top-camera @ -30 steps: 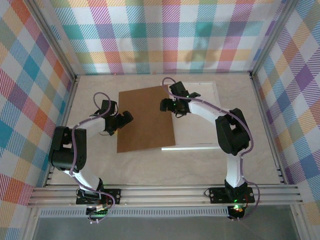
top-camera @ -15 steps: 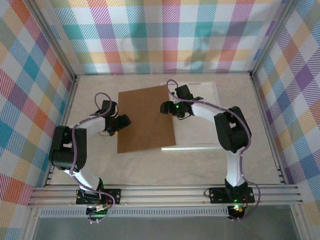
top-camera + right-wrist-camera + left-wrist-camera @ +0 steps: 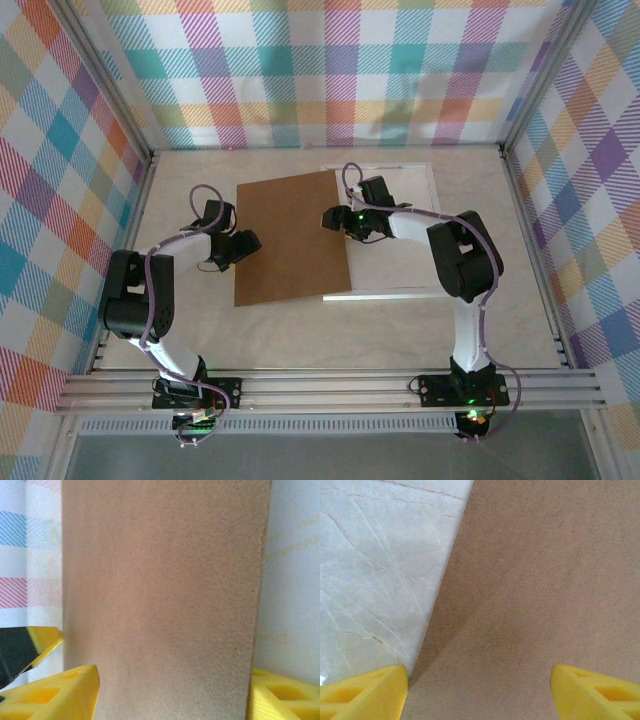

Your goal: Put the photo into the frame

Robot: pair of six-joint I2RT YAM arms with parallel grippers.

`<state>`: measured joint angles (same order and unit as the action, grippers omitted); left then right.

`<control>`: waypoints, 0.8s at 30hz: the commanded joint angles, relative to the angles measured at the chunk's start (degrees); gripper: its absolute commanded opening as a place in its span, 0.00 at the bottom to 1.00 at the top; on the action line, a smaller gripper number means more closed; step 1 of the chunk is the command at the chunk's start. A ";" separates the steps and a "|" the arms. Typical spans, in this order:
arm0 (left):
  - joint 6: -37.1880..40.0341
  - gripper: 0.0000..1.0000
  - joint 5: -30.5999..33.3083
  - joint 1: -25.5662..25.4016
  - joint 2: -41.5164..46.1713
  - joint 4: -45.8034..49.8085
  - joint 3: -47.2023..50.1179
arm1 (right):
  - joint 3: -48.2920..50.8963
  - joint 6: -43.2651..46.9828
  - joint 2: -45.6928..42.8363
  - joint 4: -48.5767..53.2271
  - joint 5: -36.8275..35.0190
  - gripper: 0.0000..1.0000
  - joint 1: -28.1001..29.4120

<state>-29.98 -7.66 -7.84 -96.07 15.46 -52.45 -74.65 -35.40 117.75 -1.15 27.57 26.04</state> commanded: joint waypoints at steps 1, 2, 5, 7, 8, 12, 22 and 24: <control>-0.20 0.76 -3.15 -0.71 -2.20 2.16 -0.06 | 0.06 -3.17 -3.68 -6.22 10.90 0.66 1.09; -0.21 0.76 -3.27 -0.70 -2.30 2.07 -0.03 | -0.22 -3.55 -3.67 -6.40 11.68 0.65 1.34; -0.48 0.76 -3.89 -0.69 -2.84 1.44 0.14 | -0.68 -3.62 -4.10 -5.25 11.56 0.62 2.67; -0.84 0.77 -4.41 -0.74 -2.97 0.97 0.32 | -0.20 -3.69 -4.76 -4.92 10.31 0.61 3.21; -0.98 0.77 -4.48 -0.71 -2.96 0.95 0.47 | -0.01 -3.80 -5.05 -4.85 9.86 0.60 3.39; -0.97 0.77 -4.96 -0.76 -2.67 0.97 0.34 | 0.20 -4.72 -5.70 -5.36 9.83 0.52 3.99; -0.97 0.82 -4.14 -0.70 -0.87 0.97 0.46 | -5.26 -4.33 -5.03 -0.27 8.87 0.23 5.78; -0.88 0.84 -3.06 -0.72 0.43 1.53 0.36 | -6.21 -3.36 -5.59 1.68 8.44 0.13 5.53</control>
<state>-30.83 -8.34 -7.73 -95.79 14.94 -52.45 -77.67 -40.38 114.04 -0.40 34.37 29.95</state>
